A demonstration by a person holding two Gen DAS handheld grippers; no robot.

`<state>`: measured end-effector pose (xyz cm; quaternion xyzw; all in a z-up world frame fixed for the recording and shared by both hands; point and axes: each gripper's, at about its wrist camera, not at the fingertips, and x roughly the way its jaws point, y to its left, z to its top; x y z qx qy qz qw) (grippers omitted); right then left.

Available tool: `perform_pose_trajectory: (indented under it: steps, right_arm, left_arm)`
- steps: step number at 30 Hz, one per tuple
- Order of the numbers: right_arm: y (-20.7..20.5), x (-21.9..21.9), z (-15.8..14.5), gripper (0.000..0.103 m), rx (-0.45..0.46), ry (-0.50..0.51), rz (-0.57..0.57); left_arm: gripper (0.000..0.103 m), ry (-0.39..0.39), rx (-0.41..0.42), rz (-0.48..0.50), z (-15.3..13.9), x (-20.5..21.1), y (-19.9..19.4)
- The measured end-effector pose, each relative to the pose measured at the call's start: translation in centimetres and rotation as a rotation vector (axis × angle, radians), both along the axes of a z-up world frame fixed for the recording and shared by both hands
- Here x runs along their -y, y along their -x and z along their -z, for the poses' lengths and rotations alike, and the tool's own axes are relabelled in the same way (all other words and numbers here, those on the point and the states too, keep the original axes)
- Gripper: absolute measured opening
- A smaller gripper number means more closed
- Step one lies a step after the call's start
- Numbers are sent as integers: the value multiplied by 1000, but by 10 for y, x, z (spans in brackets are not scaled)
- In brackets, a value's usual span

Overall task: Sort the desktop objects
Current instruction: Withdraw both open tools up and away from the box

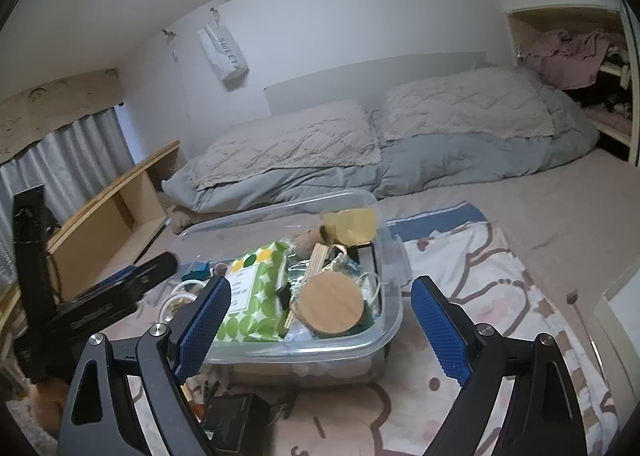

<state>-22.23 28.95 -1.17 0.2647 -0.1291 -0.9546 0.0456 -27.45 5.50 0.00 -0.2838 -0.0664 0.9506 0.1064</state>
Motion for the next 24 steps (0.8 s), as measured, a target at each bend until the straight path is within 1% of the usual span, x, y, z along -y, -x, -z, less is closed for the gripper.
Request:
perform_pose_trajectory:
  steps: [1, 2, 3, 5, 9, 12, 17, 21, 24]
  right_arm:
    - [-1, -1, -1, 94, -2, -2, 9]
    - [-1, -1, -1, 101, -3, -3, 17]
    - [-2, -2, -1, 103, -5, 0, 26]
    - [-4, -2, -2, 103, -15, 2, 39]
    - [-6, 2, -1, 103, -21, -15, 55]
    - [-6, 7, 1, 103, -6, -35, 54]
    - [-9, 14, -1, 103, -14, -65, 50]
    - [-11, 18, -1, 103, -12, -63, 38]
    - [-10, 23, 1, 103, -1, -66, 27]
  left_arm:
    - [100, 7, -3, -1, -1, 1, -3]
    - [101, 18, -7, -3, -2, 3, -6]
    - [101, 26, -8, -5, -3, 5, -7]
    - [103, 41, -11, -12, -4, 9, -11]
    - [103, 56, -4, -35, -4, 20, -17]
    - [103, 62, 2, -51, -4, 28, -21]
    - [103, 87, -6, -66, -5, 36, -29]
    - [103, 124, -17, -77, -6, 43, -37]
    - [103, 136, -18, -87, -7, 50, -41]
